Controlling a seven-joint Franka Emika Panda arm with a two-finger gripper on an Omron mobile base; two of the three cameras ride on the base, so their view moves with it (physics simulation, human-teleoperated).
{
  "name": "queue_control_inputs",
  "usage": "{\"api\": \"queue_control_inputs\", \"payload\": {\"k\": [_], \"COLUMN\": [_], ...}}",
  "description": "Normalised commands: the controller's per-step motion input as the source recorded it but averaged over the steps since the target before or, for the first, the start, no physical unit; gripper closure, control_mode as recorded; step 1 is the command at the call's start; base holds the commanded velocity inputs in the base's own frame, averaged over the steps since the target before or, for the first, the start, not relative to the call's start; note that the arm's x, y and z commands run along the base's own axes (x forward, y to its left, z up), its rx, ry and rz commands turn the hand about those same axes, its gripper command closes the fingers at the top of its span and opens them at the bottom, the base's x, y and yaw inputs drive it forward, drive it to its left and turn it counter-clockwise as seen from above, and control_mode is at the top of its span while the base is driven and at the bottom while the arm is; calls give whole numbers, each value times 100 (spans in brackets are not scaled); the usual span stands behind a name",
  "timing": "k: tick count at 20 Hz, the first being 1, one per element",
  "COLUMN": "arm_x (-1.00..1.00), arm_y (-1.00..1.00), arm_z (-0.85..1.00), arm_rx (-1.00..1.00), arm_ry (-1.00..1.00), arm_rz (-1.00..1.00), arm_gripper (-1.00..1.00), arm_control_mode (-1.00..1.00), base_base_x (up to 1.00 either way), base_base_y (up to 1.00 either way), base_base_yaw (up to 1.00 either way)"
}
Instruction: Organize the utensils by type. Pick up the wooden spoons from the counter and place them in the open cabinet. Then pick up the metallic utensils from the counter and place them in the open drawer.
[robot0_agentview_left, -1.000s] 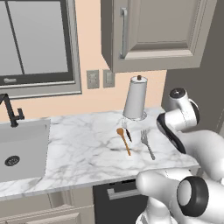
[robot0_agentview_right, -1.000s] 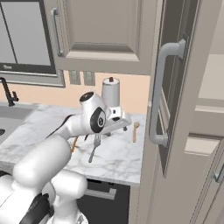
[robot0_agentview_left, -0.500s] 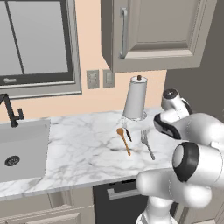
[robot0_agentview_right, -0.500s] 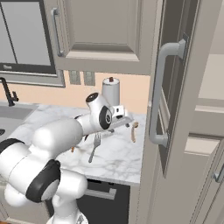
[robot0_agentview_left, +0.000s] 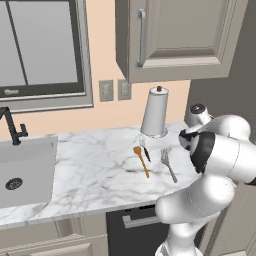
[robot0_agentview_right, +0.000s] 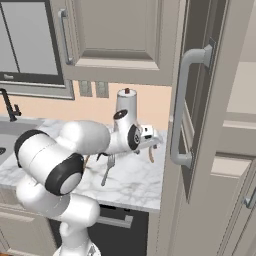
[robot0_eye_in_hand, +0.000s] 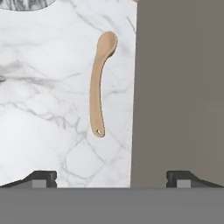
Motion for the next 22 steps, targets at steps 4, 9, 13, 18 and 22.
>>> {"api": "queue_control_inputs", "payload": {"k": [4, 9, 13, 18, 22], "arm_x": [20, 25, 31, 35, 44], "arm_y": [-38, -19, -6, -13, -13], "arm_z": [-19, -19, -17, -39, -52], "arm_rx": [15, 22, 27, 22, 16], "arm_ry": [0, 0, 0, 2, 5], "arm_rz": [0, 0, 0, 0, 0], "arm_gripper": [-100, -100, -100, -100, -100], "arm_control_mode": [-100, -100, -100, -100, -100], "base_base_x": [0, 0, 0, 0, 0], "base_base_y": [0, 0, 0, 0, 0], "base_base_yaw": [0, 0, 0, 0, 0]}}
